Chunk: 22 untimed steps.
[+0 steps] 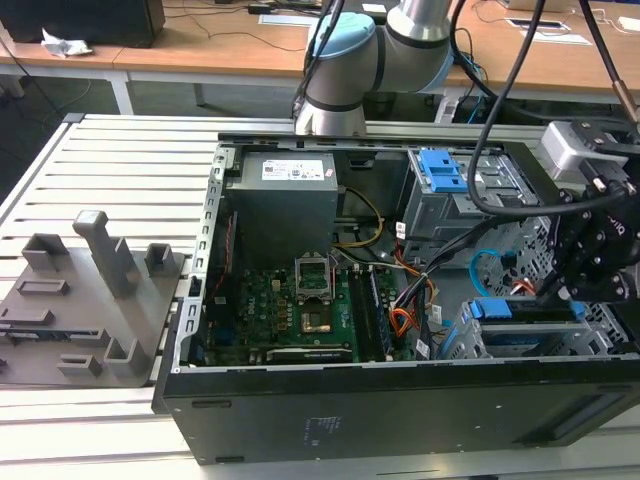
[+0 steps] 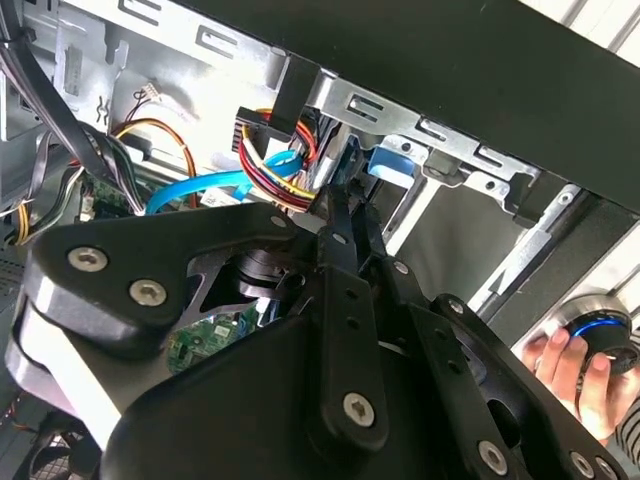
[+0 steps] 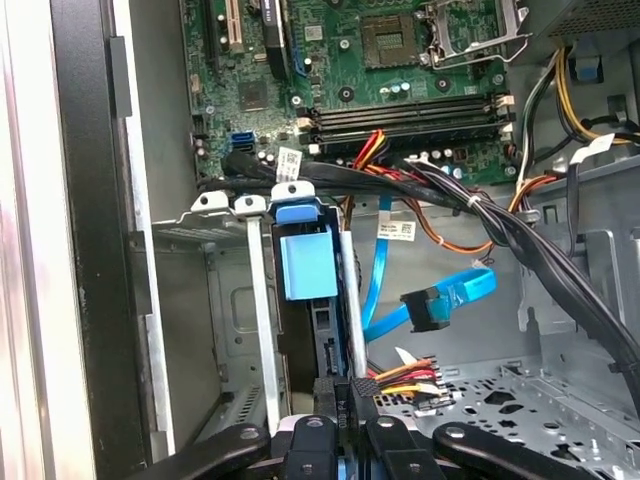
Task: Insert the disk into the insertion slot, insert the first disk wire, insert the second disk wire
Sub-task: 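Insert the first disk wire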
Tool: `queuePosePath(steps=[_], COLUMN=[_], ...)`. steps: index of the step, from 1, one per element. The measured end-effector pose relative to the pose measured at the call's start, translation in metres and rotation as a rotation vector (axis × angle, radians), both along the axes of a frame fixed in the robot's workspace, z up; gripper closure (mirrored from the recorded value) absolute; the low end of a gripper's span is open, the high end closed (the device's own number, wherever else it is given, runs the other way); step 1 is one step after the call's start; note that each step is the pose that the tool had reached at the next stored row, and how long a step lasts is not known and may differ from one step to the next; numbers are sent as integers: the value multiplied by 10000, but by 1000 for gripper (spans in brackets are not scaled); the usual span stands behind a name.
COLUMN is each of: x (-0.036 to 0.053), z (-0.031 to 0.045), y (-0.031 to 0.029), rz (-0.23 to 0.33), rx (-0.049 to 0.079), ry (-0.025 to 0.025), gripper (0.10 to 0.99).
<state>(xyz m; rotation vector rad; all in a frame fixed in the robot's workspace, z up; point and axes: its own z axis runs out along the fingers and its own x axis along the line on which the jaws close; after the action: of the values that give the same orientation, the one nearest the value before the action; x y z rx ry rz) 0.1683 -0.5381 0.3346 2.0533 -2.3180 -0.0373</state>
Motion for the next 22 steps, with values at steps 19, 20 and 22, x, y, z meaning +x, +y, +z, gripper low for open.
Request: queuePosePath(steps=[19,20,22], x=[-3,-3,-3], z=[528,529,533], y=[30,30,30], rz=[5,5,5], rx=[-7,-6,-8], ry=[0,1,0], gripper=[980,980,980])
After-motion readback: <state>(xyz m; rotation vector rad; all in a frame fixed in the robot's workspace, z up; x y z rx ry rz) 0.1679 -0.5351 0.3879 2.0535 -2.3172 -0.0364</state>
